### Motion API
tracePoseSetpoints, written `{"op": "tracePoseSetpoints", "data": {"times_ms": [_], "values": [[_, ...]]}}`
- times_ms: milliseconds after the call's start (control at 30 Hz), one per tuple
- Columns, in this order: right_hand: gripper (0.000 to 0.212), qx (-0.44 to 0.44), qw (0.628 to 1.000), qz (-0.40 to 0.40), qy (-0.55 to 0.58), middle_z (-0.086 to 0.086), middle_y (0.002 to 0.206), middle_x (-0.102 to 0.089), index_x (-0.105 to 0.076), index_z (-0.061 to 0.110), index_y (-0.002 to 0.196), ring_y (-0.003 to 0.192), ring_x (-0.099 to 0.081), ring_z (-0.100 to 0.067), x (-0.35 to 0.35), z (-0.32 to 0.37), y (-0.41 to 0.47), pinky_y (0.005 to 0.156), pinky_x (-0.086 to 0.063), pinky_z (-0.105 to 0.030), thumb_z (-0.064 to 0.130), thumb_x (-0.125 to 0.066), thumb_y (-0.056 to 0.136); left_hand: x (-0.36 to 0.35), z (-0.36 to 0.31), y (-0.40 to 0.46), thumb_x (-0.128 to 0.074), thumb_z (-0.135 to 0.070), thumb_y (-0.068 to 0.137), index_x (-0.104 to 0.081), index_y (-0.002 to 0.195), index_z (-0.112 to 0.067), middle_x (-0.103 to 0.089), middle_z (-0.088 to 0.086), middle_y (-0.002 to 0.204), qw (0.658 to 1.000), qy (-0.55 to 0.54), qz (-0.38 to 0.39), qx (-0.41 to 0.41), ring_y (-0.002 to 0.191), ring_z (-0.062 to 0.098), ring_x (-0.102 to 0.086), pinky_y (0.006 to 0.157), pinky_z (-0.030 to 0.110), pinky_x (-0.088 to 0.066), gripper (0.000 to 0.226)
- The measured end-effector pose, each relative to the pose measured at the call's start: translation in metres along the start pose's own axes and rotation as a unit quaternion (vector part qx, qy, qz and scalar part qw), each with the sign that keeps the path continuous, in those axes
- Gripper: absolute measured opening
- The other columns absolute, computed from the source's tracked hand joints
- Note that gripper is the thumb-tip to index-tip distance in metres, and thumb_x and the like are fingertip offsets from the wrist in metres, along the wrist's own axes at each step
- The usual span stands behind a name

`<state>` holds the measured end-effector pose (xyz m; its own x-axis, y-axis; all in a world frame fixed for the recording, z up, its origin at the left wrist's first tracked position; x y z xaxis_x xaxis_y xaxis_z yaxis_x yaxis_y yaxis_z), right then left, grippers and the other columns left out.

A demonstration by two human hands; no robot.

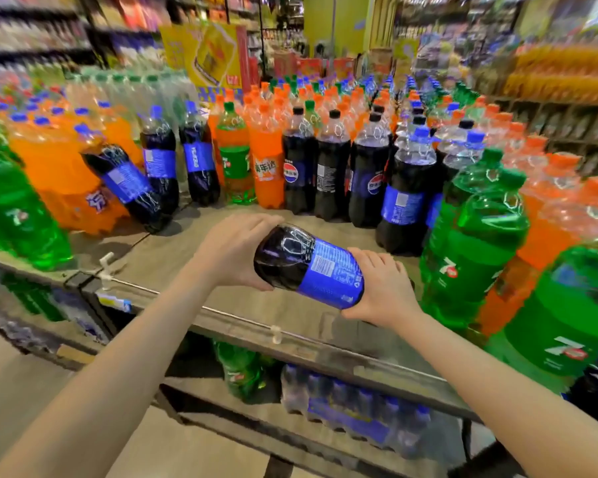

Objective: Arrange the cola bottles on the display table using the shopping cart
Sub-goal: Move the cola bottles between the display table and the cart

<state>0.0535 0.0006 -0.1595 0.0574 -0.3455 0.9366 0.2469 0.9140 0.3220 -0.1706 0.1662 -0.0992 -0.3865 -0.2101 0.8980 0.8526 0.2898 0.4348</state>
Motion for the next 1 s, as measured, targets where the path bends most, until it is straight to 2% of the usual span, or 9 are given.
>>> {"op": "tracePoseSetpoints", "data": {"times_ms": [367,500,733,833,1000], "values": [[0.104,-0.031,0.996,0.058,0.065,0.007,0.137,-0.046,-0.032,0.025,0.142,0.124,-0.042,-0.017,-0.072,-0.021,0.114,0.101,-0.033,-0.038,0.062,-0.076,0.056,-0.081,0.098,0.065,-0.074,-0.067,0.049,-0.048,0.135,-0.022,-0.060,-0.004,0.124,0.997,-0.019,0.061,0.038,0.107,0.021,-0.059,0.085,0.035,-0.049,0.101],[0.104,-0.059,0.995,0.059,0.060,0.009,0.136,-0.045,-0.029,0.027,0.143,0.124,-0.041,-0.016,-0.091,-0.021,0.148,0.101,-0.034,-0.036,0.062,-0.074,0.056,-0.099,0.136,0.095,-0.072,-0.069,0.050,-0.046,0.136,-0.025,-0.060,-0.006,0.122,0.997,-0.022,0.075,0.010,0.105,0.020,-0.060,0.086,0.036,-0.049,0.100],[0.105,-0.120,0.990,0.032,0.067,0.010,0.136,-0.046,-0.031,0.028,0.143,0.122,-0.043,-0.019,-0.111,-0.028,0.208,0.097,-0.039,-0.038,0.062,-0.070,0.052,-0.115,0.194,0.161,-0.069,-0.070,0.052,-0.047,0.135,-0.021,-0.060,-0.005,0.119,0.995,-0.002,0.084,-0.055,0.099,0.021,-0.062,0.078,0.035,-0.049,0.099],[0.107,-0.133,0.989,0.032,0.063,0.010,0.138,-0.043,-0.028,0.026,0.144,0.123,-0.041,-0.018,-0.117,-0.034,0.231,0.098,-0.038,-0.037,0.064,-0.069,0.053,-0.120,0.210,0.185,-0.071,-0.066,0.050,-0.048,0.137,-0.018,-0.061,-0.001,0.123,0.994,0.008,0.076,-0.078,0.103,0.024,-0.062,0.080,0.036,-0.050,0.102],[0.108,-0.165,0.984,0.018,0.072,0.006,0.138,-0.043,-0.026,0.023,0.143,0.126,-0.041,-0.021,-0.130,-0.038,0.254,0.102,-0.035,-0.038,0.056,-0.076,0.054,-0.131,0.224,0.220,-0.066,-0.071,0.052,-0.042,0.143,-0.021,-0.056,-0.001,0.134,0.989,0.031,0.088,-0.114,0.110,0.024,-0.059,0.090,0.038,-0.046,0.106]]}}
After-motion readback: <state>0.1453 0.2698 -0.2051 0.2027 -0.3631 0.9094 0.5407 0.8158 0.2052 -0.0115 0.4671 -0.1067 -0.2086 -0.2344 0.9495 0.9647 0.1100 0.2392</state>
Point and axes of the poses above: each hand's wrist, its own y-axis towards the middle knuckle, its own x-axis out of the back of the hand, z = x × y, the point moved 1 cm from there along y, towards the middle knuckle
